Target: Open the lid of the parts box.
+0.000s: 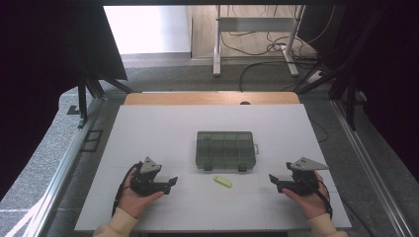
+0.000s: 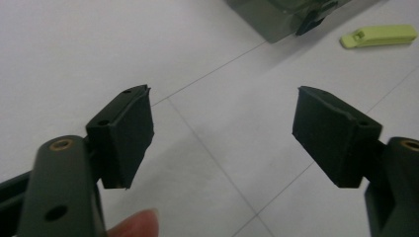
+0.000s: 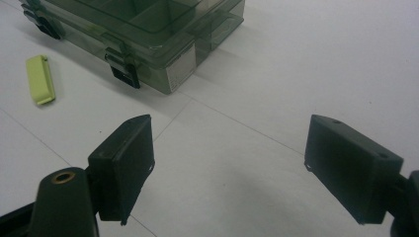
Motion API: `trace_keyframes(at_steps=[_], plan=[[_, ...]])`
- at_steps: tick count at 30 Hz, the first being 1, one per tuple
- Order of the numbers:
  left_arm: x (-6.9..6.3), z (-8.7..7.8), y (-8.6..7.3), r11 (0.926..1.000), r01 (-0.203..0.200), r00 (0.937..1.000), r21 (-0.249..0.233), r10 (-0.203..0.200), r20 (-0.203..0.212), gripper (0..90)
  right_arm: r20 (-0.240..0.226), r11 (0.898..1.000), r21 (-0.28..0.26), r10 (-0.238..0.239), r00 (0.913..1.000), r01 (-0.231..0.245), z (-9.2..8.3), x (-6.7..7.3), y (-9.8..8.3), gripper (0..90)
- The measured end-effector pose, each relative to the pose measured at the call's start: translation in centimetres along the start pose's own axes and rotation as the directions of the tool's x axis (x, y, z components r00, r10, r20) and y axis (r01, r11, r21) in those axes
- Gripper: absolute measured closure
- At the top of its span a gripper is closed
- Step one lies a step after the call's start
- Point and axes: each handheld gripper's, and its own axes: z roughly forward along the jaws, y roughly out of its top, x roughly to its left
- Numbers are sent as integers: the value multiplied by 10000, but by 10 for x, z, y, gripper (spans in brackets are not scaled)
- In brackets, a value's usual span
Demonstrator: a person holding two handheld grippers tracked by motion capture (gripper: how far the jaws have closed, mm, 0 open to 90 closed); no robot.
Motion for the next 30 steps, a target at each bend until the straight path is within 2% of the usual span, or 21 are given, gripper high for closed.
trace_keyframes(at_steps=[4, 9, 10, 14, 17, 20, 22, 30], plan=[[-3, 7, 6, 9994, -345, 9992, 61, 343, 187, 344, 0, 10000, -35, -7, 10000, 7, 0, 0, 0, 193], [-4, 11, 13, 9993, -354, 9983, 78, 349, 472, 547, 26, 10000, 12, 15, 10000, -15, 0, 0, 0, 194], [-5, 14, 16, 9993, -377, 9975, 41, 374, 605, 621, 40, 10000, -3, 24, 10000, -24, 0, 0, 0, 194], [-7, 20, 23, 9987, -504, 9953, 60, 497, 833, 719, 33, 10000, -22, 27, 10000, -27, 0, 1, 1, 195], [-7, 27, 29, 9983, -583, 9929, 90, 570, 1042, 851, 25, 10000, -29, 19, 10000, -19, 0, 2, 1, 195], [-8, 33, 35, 9975, -660, 9875, 243, 618, 1448, 898, 47, 10000, -33, 31, 10000, -31, -1, 1, 0, 195], [-10, 39, 38, 9963, -757, 9845, 406, 682, 1619, 900, 73, 10000, -35, 53, 10000, -53, -1, 0, 0, 195], [-12, 49, 44, 9938, -986, 9819, 509, 888, 1674, 900, 115, 10000, -16, 35, 9999, -35, -1, 0, -1, 195]])
